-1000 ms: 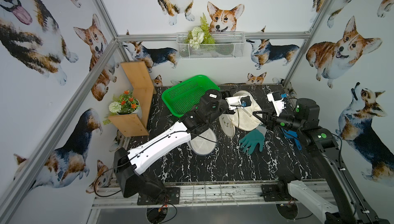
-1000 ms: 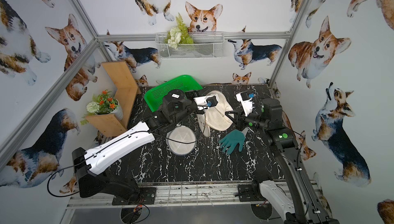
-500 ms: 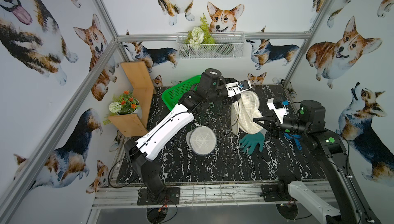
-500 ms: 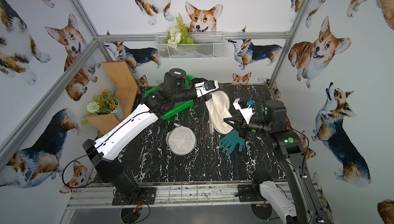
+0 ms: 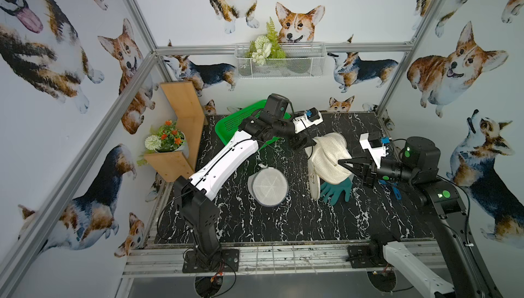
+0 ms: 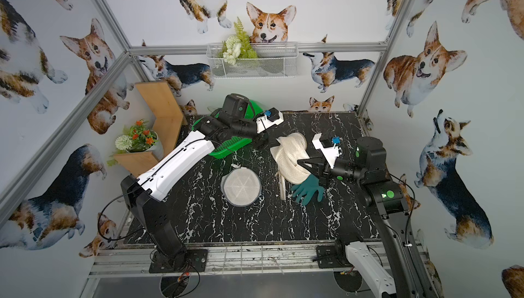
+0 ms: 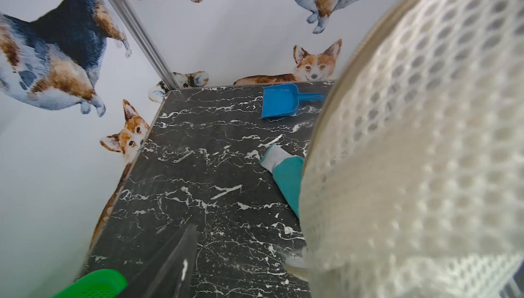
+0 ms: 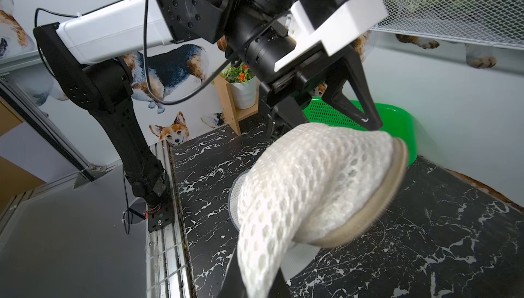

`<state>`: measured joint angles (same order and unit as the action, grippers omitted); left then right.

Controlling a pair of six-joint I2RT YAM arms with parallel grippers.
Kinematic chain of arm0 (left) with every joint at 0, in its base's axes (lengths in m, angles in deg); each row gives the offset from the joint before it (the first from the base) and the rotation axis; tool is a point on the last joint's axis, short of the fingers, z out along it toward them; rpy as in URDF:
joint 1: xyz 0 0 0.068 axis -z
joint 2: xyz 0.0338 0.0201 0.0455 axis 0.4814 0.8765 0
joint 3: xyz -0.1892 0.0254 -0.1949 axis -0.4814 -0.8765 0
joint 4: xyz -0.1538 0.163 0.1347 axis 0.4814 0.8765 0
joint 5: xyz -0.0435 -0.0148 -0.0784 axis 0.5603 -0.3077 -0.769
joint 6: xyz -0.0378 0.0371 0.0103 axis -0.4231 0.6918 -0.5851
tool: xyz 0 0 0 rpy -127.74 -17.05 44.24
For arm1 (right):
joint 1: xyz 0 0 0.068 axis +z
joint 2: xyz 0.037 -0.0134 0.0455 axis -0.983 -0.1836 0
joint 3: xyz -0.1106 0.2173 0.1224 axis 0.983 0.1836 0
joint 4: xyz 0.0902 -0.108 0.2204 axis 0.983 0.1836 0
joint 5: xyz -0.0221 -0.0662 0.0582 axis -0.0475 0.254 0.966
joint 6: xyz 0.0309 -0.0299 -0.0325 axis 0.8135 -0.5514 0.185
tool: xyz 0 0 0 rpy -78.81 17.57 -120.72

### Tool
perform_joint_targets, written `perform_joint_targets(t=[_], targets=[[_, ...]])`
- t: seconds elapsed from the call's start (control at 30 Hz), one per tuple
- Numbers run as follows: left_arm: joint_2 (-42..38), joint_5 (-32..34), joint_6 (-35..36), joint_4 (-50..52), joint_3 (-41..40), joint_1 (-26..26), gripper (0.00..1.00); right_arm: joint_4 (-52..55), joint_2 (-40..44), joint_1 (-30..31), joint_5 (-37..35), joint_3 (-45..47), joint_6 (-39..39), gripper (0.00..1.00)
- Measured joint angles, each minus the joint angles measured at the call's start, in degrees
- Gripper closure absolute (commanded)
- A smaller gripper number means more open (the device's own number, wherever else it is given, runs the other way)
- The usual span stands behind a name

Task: Turn the laundry bag inside out
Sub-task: Turn over the laundry bag.

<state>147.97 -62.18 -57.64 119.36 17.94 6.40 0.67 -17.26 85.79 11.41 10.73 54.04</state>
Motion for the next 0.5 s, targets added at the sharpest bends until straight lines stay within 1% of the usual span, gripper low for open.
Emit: perform_joint_targets(t=[0.13, 0.27, 0.37, 0.5], targets=[[-3.39, -4.7, -3.15, -3.28, -6.86, -1.4, 0.26, -5.44, 1.03, -0.02, 0.83, 1.75, 4.17, 1.0], [-8.22, -9.92, -9.03, -11.43, -15.52, -3.37, 0.25, -12.85, 1.88, 0.0, 1.84, 4.59, 9.11, 1.0], [-10.32, -13.75, -13.86, -18.1, -20.39, -4.76, 0.25, -19.32, 2.19, 0.0, 2.8, 6.75, 14.01, 1.0], [-11.65, -15.82, -17.07, -22.97, -23.21, -5.14, 0.23, -25.03, 2.05, 0.0, 2.69, 7.93, 19.28, 1.0]])
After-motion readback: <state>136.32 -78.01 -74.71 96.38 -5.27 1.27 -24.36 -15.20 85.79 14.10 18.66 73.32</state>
